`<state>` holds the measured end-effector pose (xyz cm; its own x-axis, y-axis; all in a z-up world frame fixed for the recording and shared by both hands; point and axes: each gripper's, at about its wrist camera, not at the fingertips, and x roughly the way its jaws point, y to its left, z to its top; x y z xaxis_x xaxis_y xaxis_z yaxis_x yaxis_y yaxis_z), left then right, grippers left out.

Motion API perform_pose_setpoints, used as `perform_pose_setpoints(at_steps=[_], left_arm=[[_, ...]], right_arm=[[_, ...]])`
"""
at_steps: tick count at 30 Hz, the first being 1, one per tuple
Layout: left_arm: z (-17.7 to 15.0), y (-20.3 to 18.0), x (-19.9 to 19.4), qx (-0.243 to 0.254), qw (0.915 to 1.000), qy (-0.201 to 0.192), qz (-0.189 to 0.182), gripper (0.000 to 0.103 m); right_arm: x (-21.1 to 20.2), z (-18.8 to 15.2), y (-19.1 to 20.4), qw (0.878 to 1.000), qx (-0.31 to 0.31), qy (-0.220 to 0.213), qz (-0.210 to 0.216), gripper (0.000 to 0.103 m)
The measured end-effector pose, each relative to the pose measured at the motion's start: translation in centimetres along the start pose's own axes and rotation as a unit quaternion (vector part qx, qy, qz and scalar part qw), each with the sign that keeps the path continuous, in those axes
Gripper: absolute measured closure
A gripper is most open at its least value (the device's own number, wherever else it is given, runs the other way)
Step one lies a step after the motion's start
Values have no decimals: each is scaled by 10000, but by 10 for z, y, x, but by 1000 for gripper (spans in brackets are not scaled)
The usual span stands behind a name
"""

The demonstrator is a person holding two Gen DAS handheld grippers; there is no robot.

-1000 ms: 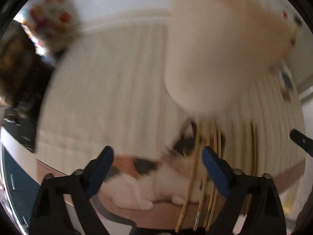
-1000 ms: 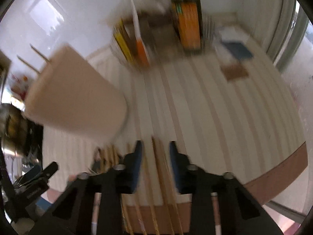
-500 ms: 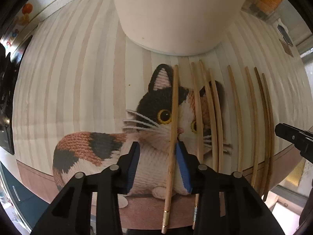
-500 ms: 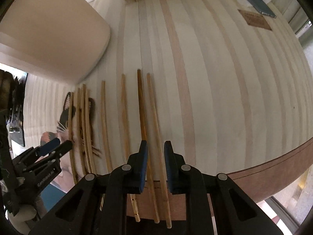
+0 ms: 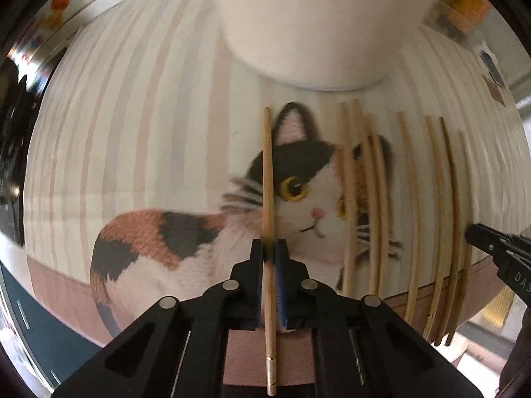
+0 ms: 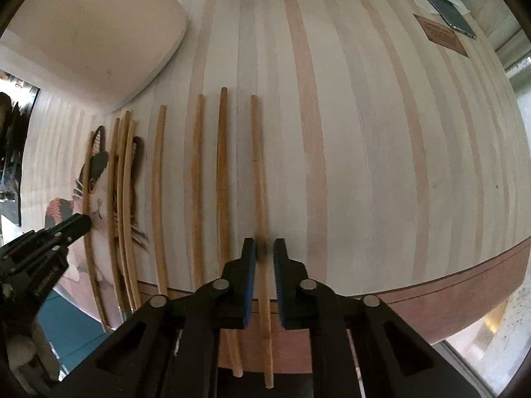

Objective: Organize utensils
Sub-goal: 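Grasp another wooden chopstick with the left tool while the right tool grasps one too, then lift the left tool's chopstick over the cream holder while the right tool carries its chopstick there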

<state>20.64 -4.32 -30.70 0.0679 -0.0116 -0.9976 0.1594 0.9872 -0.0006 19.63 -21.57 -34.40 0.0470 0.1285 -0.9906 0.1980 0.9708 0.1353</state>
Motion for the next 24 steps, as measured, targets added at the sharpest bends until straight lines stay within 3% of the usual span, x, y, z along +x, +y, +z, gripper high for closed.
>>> perform_pose_setpoints(at_steps=[7,12,15,24], left_arm=[[-11,31,-2,-702,9968,216,-304,98],[0,26,-3,-475,9986,215,-113,96],[14,24,-5,-448,9987,218,-63,96],[19,21,-5,-482,9986,223,-32,96]], right_arm=[[-2,-12,-25,9996,196,127,-139,95],[1,-3,-34,9991,293,311,3,93],[-3,18,-30,9993,112,321,-135,93],[0,27,-10,9973,-221,568,-419,94]])
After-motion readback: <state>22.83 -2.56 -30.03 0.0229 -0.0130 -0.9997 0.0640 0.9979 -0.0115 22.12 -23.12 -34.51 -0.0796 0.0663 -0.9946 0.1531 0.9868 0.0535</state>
